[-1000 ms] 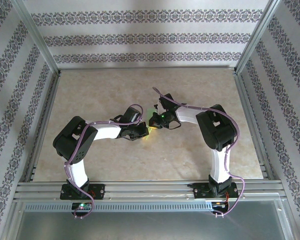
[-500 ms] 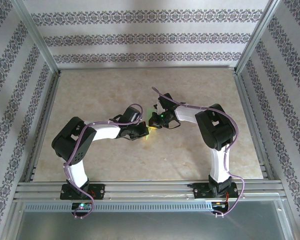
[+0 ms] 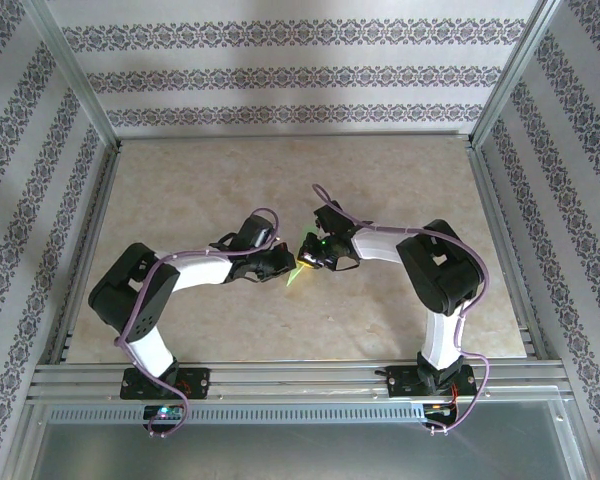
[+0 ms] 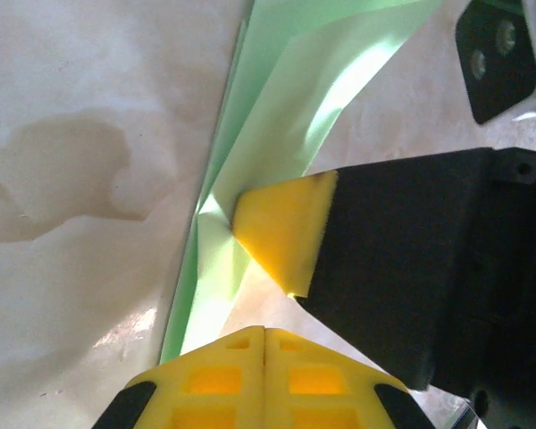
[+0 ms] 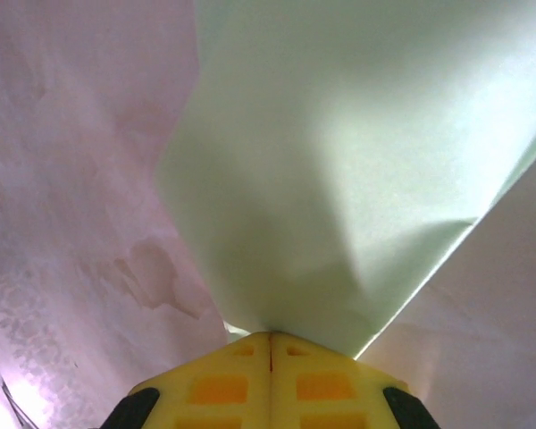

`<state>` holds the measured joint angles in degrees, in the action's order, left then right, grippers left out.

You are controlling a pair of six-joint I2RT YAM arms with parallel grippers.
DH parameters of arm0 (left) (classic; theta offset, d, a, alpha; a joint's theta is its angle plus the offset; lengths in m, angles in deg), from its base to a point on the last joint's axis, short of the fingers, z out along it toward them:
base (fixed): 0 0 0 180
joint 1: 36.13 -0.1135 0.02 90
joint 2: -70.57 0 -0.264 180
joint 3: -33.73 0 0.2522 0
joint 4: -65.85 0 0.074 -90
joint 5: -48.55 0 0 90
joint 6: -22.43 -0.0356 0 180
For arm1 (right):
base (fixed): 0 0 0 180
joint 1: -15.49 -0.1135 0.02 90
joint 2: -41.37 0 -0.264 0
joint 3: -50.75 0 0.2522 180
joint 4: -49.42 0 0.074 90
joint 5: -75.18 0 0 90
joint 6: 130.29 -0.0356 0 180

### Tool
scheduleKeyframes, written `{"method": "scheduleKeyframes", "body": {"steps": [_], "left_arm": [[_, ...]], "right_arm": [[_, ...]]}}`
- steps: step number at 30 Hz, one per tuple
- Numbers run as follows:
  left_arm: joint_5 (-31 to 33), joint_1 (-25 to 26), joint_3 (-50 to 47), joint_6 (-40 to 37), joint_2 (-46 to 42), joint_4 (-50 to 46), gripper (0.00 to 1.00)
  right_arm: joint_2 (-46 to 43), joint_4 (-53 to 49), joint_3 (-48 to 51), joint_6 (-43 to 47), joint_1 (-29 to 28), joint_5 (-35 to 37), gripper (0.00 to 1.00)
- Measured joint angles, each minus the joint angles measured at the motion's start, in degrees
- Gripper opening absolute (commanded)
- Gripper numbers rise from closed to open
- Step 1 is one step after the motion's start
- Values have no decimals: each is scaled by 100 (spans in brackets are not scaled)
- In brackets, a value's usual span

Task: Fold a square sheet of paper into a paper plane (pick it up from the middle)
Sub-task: Fifth fold the wing at the center of the table.

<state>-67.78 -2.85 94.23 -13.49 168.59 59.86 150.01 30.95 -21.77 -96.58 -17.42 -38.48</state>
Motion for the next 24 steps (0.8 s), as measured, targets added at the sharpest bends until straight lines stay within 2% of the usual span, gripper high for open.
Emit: {"method": "scheduleKeyframes", "body": {"steps": [6, 15, 19, 24], "left_arm": [[-61, 0, 0, 125, 240, 188, 3], [-37, 0, 15, 142, 470, 173, 0], [9, 0, 28, 140, 470, 127, 0], [63, 0, 81, 114, 470, -4, 0]], "right_arm": [[-15, 114, 48, -387, 0, 33, 7], [-26, 240, 114, -503, 2, 31, 11], [-55, 245, 114, -240, 20, 0, 12], [-291, 240, 111, 511, 184, -48, 8]]}}
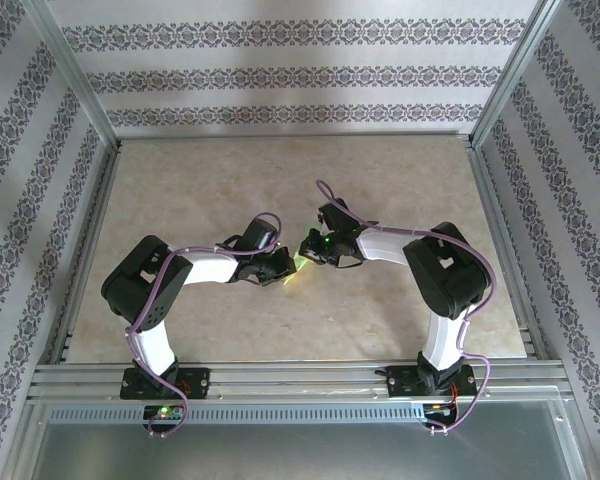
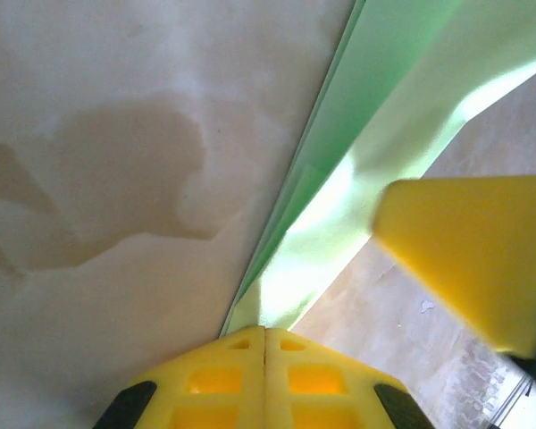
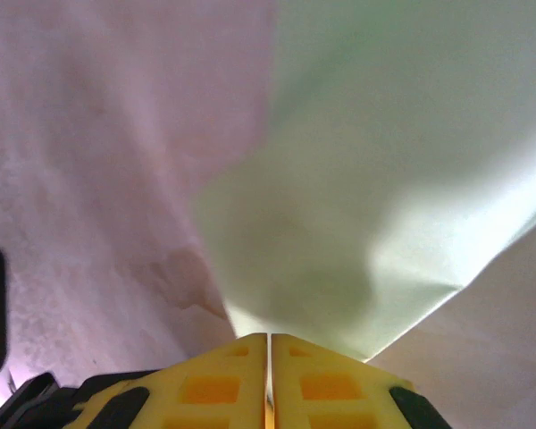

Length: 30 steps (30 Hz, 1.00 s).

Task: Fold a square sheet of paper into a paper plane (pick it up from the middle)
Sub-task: Fifth fold the wing at the center of the table.

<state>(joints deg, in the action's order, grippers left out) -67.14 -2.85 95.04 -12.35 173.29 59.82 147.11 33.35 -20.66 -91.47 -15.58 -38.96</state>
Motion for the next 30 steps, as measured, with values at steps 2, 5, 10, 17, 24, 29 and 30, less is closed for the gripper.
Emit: {"method": "scheduleKeyframes", "body": {"steps": [2, 5, 10, 17, 24, 29, 30], "left_arm": [[15, 0, 28, -31, 0, -66, 0], [35, 0, 55, -68, 0, -125, 0], [55, 0, 87, -85, 0, -203, 0], [57, 0, 120, -101, 0, -282, 0], [57, 0, 164, -184, -2, -391, 0], [42, 0, 212, -299, -26, -490, 2], [24, 0, 219, -304, -33, -490, 2]], "right_arm": [[-70, -2, -17, 306, 61, -35, 7], [-68, -26, -46, 656, 133, -85, 7], [90, -120, -120, 999, 210, -199, 7], [466, -234, -350, 1222, 393, -260, 7], [599, -369, -496, 1248, 435, -352, 7], [619, -433, -533, 1239, 435, -352, 7], [619, -435, -531, 1237, 435, -352, 8]]}}
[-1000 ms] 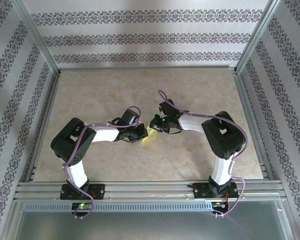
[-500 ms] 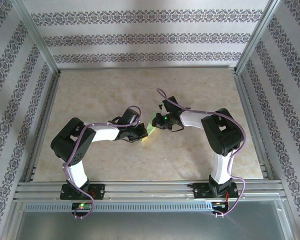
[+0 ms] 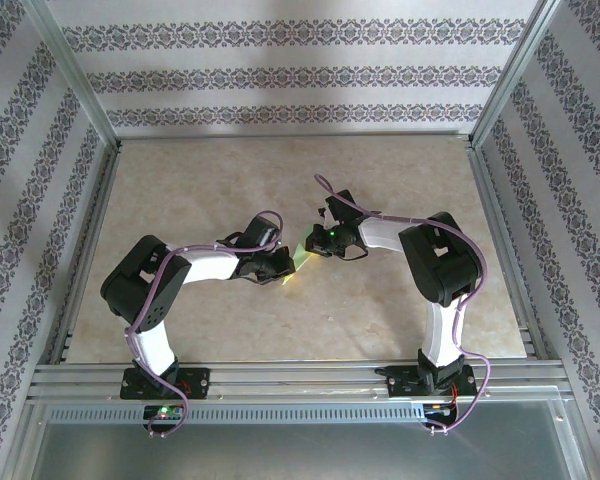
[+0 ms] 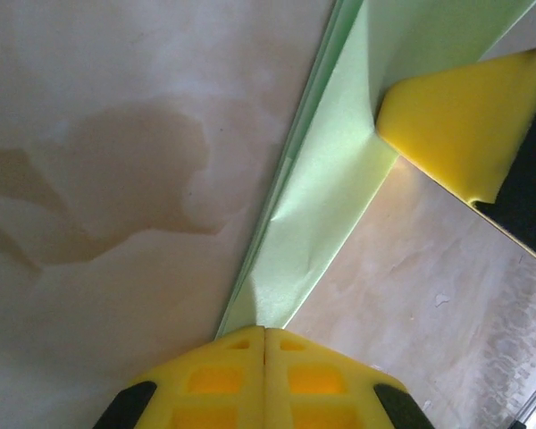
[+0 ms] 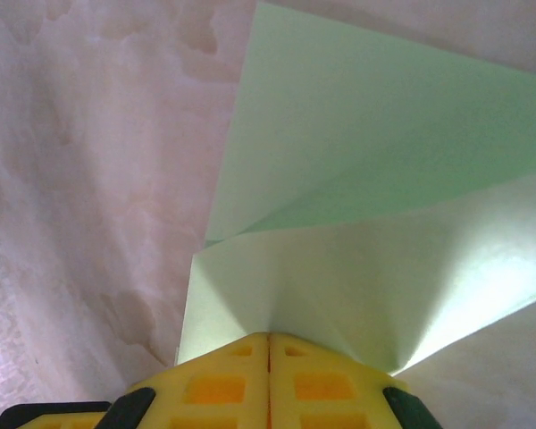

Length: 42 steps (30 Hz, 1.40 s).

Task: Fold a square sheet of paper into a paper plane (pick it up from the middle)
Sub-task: Fifth fold the wing at the center of the table.

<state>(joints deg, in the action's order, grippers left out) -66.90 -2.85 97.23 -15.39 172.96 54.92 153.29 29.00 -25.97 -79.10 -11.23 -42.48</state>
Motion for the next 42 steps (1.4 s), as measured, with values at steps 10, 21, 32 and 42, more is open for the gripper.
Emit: {"method": "scheduleKeyframes", "body": {"steps": [10, 21, 32, 42], "left_arm": [[-120, 0, 505, -13, 138, 92, 2], [24, 0, 472, -11, 439, 68, 0], [46, 0, 297, -9, 411, 341, 0], [46, 0, 297, -11, 411, 343, 0]], "right_arm": [[0, 0, -2, -136, -2, 0, 8], [0, 0, -2, -175, 0, -7, 9], [201, -20, -162, 9, 446, -470, 10], [476, -203, -555, 22, 1086, -608, 11]]}}
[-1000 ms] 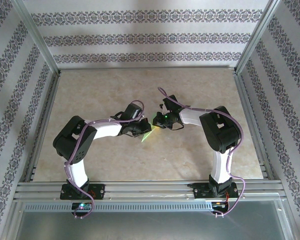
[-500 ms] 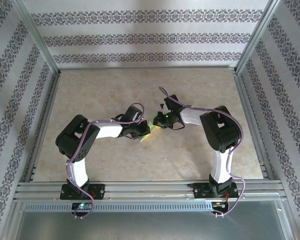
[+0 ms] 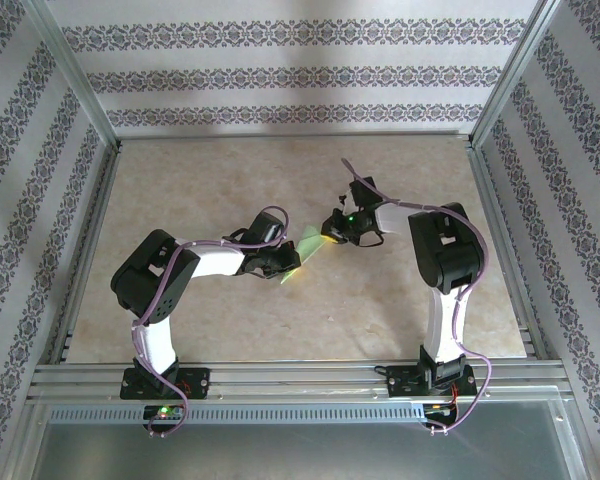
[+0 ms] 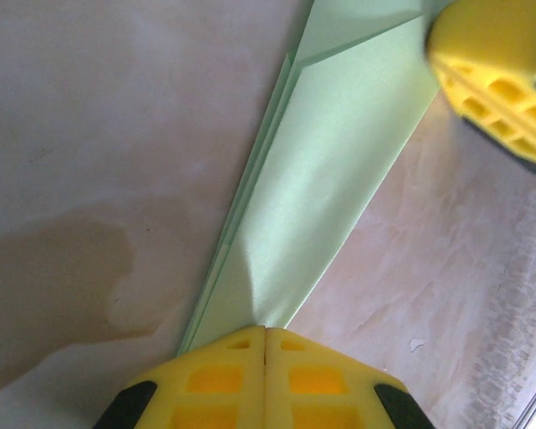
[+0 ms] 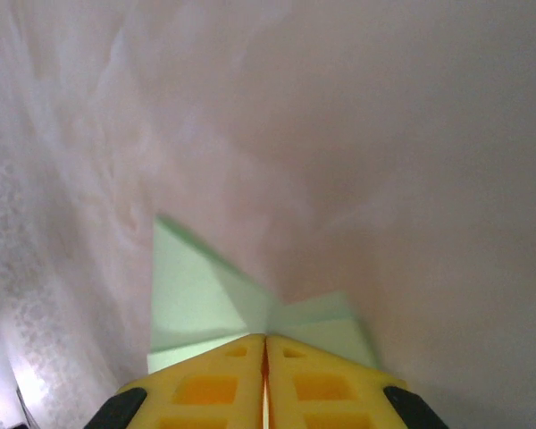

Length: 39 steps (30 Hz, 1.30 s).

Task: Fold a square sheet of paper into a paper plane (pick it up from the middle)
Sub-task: Fifth fold the wing at the center of the table.

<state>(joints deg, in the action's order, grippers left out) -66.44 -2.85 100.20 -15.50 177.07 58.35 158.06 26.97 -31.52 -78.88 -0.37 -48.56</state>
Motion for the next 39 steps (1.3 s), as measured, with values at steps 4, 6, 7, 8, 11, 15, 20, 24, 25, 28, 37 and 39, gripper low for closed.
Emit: {"method": "scheduleKeyframes", "body": {"steps": [4, 6, 7, 8, 11, 15, 20, 24, 25, 28, 37, 39], "left_arm": [[0, 0, 0, 0, 0, -2, 0], [-2, 0, 0, -2, 0, -2, 0], [-2, 0, 0, -2, 0, -2, 0], [-2, 0, 0, -2, 0, -2, 0], [-2, 0, 0, -4, 0, -2, 0], [-2, -2, 2, -7, 0, -4, 0], [2, -2, 2, -57, -15, -48, 0], [2, -2, 2, -70, -15, -48, 0], [2, -2, 2, -72, -15, -48, 0], [2, -2, 2, -72, -15, -48, 0], [22, -2, 7, -76, -57, -155, 0], [26, -2, 7, -87, -70, -199, 0]], "right_arm": [[59, -39, -122, 2, 299, 96, 11], [59, -70, -166, 7, 426, 177, 11], [59, -87, -192, 9, 490, 240, 11], [59, -92, -210, 22, 538, 289, 11], [-17, -101, -214, 44, 579, 426, 12], [-551, -52, -13, 28, 509, 588, 12], [-1615, 269, 590, -118, 48, 678, 12], [-1873, 564, 927, -350, -424, 667, 12], [-1869, 623, 979, -398, -518, 660, 12], [-1779, 761, 1088, -568, -796, 603, 12], [-907, 1064, 962, -785, -1016, 518, 8], [-767, 1045, 892, -780, -1016, 520, 7]]}}
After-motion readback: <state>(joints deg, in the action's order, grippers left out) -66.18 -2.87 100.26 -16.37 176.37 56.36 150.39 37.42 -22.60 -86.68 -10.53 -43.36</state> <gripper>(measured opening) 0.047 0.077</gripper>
